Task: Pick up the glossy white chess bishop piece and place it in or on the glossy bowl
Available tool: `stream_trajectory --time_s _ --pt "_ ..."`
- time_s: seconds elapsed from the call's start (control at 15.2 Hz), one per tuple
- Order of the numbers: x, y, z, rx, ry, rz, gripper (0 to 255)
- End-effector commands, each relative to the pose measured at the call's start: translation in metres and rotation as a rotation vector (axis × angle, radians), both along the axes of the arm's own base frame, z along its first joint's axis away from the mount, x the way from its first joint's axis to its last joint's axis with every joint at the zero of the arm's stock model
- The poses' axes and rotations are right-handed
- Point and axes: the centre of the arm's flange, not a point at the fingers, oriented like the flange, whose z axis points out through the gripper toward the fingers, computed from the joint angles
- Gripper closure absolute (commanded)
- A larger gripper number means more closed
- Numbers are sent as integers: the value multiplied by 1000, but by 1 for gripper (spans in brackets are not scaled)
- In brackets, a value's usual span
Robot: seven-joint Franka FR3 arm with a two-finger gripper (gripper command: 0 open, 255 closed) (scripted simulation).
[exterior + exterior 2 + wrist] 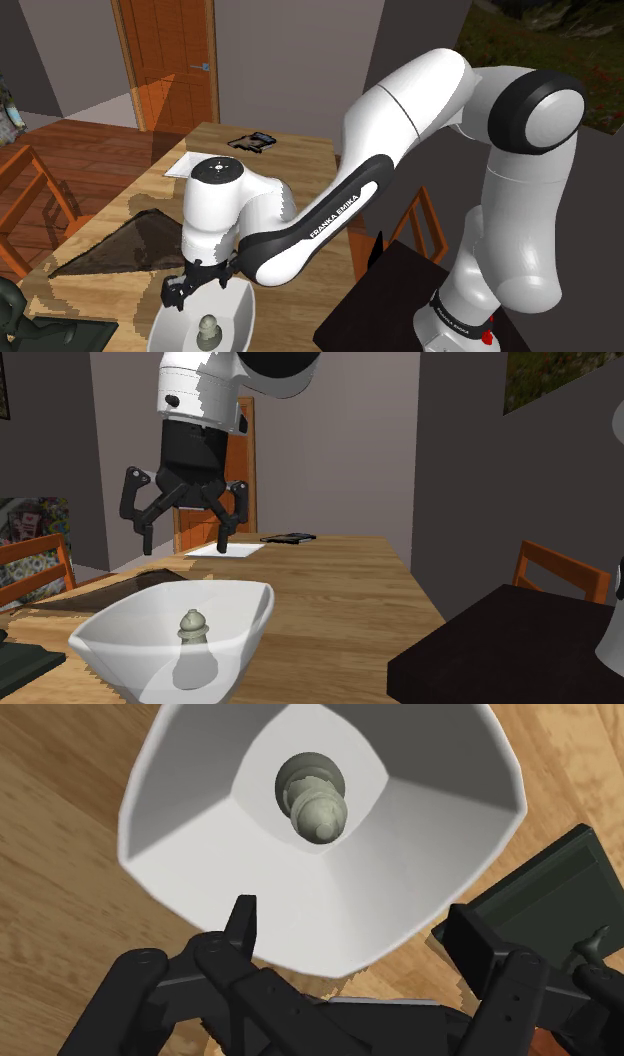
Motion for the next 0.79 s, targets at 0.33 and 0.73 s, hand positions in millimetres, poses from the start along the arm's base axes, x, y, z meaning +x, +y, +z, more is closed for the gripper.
stream_trajectory --time_s 0.33,0.73 --pt "-8 -4 49 0 0 0 0" --pt "-8 -4 49 0 0 0 0"
